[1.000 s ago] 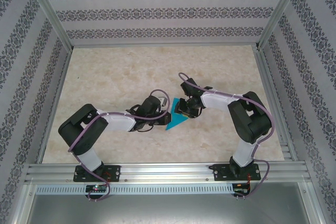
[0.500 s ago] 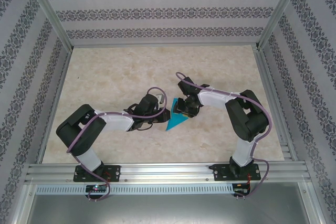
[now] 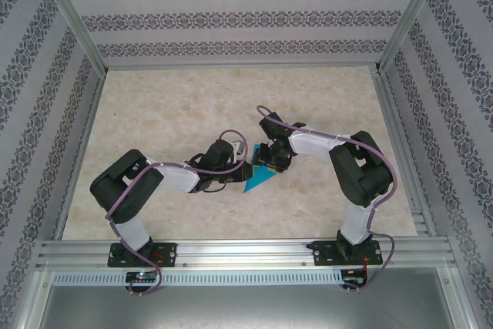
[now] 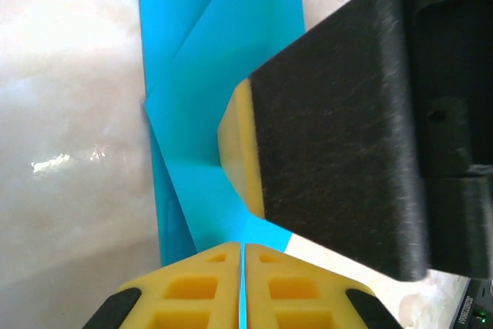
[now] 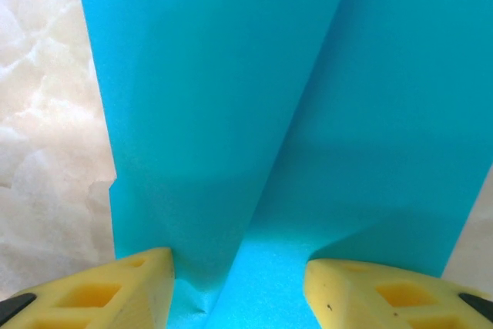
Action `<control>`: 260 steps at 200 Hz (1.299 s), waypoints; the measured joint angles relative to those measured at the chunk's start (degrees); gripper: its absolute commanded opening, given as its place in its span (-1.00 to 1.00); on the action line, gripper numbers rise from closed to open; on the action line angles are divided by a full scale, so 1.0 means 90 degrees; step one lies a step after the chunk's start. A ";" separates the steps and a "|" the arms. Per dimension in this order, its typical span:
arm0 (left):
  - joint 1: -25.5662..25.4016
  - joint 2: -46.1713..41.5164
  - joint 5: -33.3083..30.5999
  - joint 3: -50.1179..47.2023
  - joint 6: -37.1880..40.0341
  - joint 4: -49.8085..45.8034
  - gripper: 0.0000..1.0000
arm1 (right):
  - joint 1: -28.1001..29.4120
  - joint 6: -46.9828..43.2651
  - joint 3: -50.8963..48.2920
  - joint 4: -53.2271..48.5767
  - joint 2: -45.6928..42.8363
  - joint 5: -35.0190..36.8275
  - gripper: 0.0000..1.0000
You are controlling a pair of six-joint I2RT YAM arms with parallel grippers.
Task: Fold a paper plane with a square sheet of paper (pick it up from the middle)
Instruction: Fourth fold the wing at the center of the table.
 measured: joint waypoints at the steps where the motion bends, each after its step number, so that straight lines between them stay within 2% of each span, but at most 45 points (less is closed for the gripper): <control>1: 0.0000 0.0005 0.0000 0.0000 0.0000 0.0002 -0.80 | 0.0000 0.0000 0.0000 0.0000 0.0000 0.0000 0.09; 110: 0.0000 0.0223 -0.0136 0.0049 0.0005 -0.0051 -0.84 | 0.0000 0.0046 0.0002 -0.0029 0.0017 0.0005 -0.01; 208: 0.0000 0.0221 -0.0182 0.0078 0.0007 -0.0177 -0.85 | 0.0000 0.0049 0.0087 -0.0143 0.0097 0.0019 -0.02; 260: 0.0000 -0.0170 -0.0289 0.0085 0.0002 -0.0255 -0.85 | 0.0000 0.0143 0.0185 -0.0257 0.0168 0.0051 -0.02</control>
